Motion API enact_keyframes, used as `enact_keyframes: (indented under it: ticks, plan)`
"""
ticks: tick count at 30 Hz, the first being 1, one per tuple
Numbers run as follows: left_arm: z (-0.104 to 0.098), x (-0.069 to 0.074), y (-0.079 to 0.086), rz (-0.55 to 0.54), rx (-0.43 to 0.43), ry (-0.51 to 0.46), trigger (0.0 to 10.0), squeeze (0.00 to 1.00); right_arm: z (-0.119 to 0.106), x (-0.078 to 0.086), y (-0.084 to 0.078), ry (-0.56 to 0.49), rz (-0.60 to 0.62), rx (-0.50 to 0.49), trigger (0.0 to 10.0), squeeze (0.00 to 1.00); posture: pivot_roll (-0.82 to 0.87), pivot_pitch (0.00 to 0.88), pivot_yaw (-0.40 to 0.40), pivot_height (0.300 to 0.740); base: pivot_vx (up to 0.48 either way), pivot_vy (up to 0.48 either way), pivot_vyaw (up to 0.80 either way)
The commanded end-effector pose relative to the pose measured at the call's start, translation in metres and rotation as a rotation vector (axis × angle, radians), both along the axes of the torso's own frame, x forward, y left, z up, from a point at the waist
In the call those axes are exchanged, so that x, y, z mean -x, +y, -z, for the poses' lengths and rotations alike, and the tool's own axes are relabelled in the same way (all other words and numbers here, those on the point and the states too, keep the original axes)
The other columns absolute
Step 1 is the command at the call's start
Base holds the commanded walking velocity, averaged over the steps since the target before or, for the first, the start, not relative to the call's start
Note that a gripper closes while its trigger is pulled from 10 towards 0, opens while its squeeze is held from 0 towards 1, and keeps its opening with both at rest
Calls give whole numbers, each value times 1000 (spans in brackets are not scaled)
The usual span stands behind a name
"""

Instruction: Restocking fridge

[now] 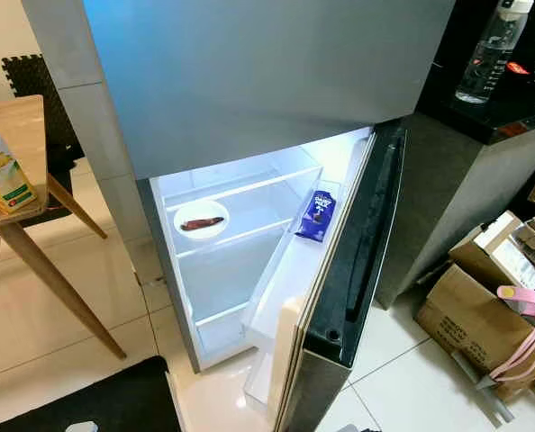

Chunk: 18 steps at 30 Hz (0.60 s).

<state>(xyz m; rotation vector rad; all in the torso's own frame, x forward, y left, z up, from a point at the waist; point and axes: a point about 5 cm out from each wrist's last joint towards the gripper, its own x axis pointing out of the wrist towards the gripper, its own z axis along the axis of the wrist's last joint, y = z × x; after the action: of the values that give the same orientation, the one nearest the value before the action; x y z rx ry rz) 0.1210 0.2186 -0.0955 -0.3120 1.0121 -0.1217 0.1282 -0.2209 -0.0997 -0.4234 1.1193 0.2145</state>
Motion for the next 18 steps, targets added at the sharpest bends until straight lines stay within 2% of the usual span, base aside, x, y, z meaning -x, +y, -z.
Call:
enact_keyframes:
  ticks: [1,16,18]
  plan:
    - [3,6,-2,-5,-6,23,10000,0,1,4,-1,19,-2,9,10000,0,-79,63,-21,740,-281,0,0]
    - [5,6,-11,2,4,25,10000,0,0,1,-1,15,-7,12,10000,0,-77,57,-24,740,-313,0,0]
    - [5,6,-11,3,6,25,10000,0,0,1,-1,16,-6,12,10000,0,-78,59,-22,740,-7,0,0]
